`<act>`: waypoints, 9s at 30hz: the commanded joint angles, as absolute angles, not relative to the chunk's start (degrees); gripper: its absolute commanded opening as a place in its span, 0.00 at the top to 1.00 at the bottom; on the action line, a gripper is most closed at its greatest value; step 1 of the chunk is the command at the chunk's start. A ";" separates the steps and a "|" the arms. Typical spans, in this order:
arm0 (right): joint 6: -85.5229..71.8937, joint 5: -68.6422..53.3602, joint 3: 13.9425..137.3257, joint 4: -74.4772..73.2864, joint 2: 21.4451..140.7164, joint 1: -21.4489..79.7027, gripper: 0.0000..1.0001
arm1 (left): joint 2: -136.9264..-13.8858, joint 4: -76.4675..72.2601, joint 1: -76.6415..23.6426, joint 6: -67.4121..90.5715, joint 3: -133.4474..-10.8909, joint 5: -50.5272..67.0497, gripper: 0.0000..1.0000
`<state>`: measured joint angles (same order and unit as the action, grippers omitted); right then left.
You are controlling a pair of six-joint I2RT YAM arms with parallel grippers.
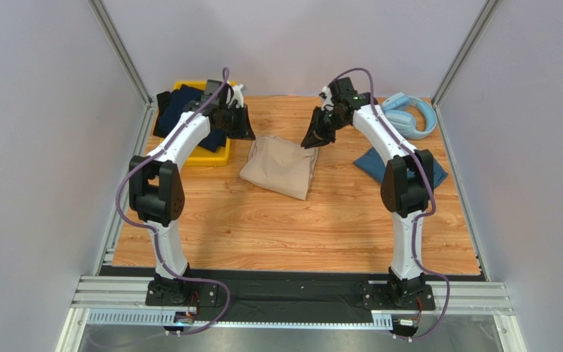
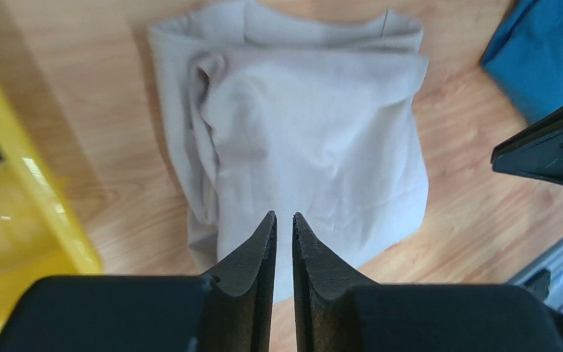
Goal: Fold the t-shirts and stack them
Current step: Smooth out wrinkles on the folded tshirt
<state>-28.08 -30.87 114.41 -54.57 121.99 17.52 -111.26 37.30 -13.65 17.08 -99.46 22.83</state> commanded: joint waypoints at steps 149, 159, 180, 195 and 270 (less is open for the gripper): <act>-30.85 -28.82 110.87 -54.67 125.35 9.23 0.78 | -122.61 41.75 -11.34 18.19 -104.15 32.43 0.72; -32.08 -37.17 87.83 -42.64 121.99 11.86 0.68 | -112.34 43.33 -11.34 19.07 -94.76 34.63 0.70; -40.87 -57.12 76.99 -14.59 126.91 11.25 0.61 | -108.37 45.79 -17.84 18.46 -83.15 32.52 0.72; -43.24 -65.56 73.65 -8.18 128.50 6.42 0.59 | -118.03 57.73 -25.74 15.21 -93.15 24.36 0.74; -16.35 -31.11 100.63 -65.74 119.09 11.42 1.00 | -97.91 54.05 -23.91 19.95 -87.98 16.00 0.72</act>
<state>-18.02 -30.55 100.86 -62.89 117.03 13.21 -99.74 54.26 -24.21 20.88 -89.54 14.79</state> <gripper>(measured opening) 0.039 0.280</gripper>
